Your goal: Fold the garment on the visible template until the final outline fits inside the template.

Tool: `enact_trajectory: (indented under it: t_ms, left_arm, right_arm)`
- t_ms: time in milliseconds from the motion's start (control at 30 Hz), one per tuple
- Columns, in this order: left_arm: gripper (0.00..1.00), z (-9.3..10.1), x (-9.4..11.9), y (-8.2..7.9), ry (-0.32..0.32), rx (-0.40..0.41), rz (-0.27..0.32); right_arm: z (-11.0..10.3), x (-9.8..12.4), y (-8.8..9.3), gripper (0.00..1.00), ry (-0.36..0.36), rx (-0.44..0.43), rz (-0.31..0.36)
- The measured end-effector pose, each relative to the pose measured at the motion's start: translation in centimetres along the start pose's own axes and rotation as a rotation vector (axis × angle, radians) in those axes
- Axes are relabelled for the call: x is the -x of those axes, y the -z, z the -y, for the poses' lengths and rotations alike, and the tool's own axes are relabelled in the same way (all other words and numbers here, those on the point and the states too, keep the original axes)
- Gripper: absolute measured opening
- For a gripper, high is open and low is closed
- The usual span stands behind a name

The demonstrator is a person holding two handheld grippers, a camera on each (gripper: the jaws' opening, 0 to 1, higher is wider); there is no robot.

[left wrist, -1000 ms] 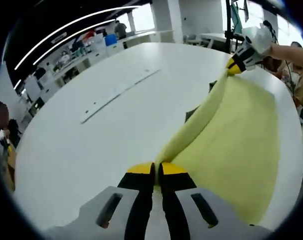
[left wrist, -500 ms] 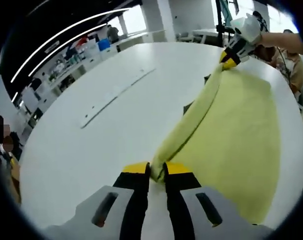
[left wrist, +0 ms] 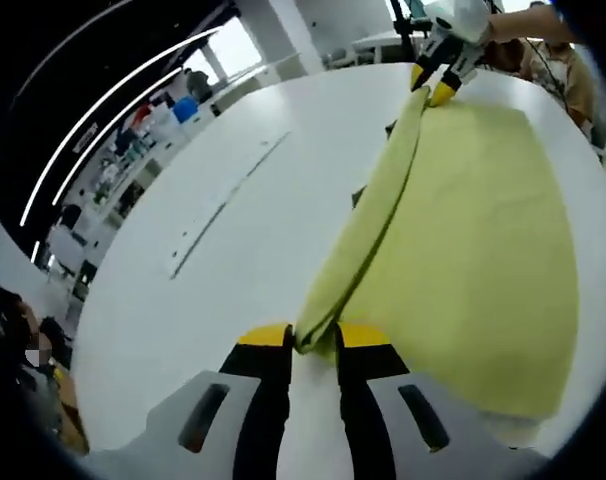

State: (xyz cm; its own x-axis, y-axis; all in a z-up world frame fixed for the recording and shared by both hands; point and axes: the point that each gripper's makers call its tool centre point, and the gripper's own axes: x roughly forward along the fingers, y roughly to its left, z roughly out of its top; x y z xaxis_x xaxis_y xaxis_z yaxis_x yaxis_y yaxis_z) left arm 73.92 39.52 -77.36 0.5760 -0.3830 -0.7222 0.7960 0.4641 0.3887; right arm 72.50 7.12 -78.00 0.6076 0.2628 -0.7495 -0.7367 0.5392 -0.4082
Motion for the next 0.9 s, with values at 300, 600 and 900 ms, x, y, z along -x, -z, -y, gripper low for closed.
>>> enact_trajectory:
  t_ms: [300, 600, 900]
  left_arm:
    - [0.02, -0.3, 0.3, -0.2, -0.001, 0.015, 0.03]
    - [0.01, -0.4, 1.0, -0.4, -0.002, 0.055, 0.057]
    - [0.01, -1.7, 0.9, -0.8, 0.004, 0.3, 0.106]
  right_arm:
    - [0.4, 0.0, 0.7, 0.06, 0.035, 0.06, -0.011]
    - [0.8, 0.8, 0.4, 0.0, 0.039, 0.009, 0.008]
    - [2.3, 1.1, -0.4, 0.0, 0.027, -0.293, 0.106]
